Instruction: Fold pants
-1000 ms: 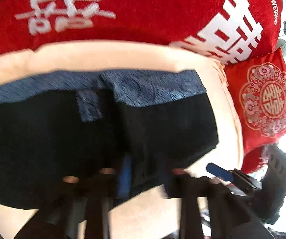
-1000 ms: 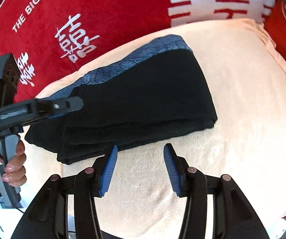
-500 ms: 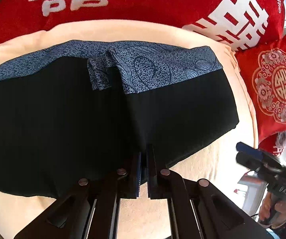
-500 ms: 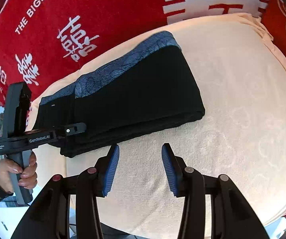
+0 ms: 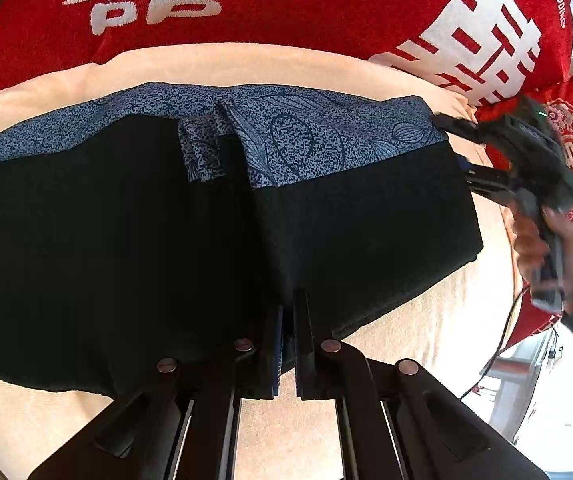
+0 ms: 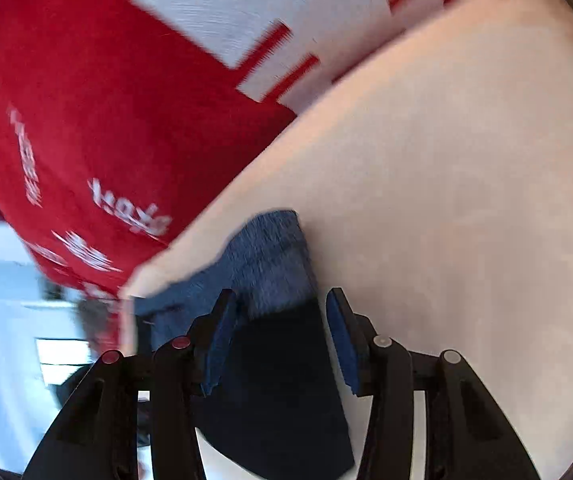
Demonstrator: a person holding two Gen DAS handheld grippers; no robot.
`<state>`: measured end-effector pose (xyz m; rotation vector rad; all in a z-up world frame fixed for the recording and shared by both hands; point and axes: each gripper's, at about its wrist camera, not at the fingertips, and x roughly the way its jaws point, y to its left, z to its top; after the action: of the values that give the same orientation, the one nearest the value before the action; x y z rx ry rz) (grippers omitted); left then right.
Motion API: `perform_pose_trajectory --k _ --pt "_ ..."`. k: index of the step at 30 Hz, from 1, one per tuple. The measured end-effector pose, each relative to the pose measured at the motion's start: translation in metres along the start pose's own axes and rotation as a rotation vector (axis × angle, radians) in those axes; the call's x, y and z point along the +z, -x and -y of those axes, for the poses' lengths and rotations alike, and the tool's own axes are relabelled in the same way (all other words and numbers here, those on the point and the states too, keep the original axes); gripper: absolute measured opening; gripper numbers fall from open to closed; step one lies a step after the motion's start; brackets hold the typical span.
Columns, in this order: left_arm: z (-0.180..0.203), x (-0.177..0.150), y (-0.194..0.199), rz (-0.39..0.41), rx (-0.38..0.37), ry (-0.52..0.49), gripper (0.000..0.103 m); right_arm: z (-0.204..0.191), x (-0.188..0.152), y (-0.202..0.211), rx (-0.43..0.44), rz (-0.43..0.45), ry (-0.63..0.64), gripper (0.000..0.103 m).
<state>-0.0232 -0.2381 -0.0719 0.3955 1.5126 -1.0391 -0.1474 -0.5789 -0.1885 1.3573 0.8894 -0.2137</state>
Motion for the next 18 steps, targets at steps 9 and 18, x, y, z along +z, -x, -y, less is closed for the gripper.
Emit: perform_pose_trajectory --k 9,18 --pt "0.0 0.007 -0.003 -0.002 0.012 -0.008 0.006 0.003 -0.014 0.012 -0.135 0.06 -0.023 0.033" --pt "0.002 -0.007 0.029 0.153 0.173 0.038 0.073 -0.051 -0.049 0.023 -0.402 0.084 0.142 0.057"
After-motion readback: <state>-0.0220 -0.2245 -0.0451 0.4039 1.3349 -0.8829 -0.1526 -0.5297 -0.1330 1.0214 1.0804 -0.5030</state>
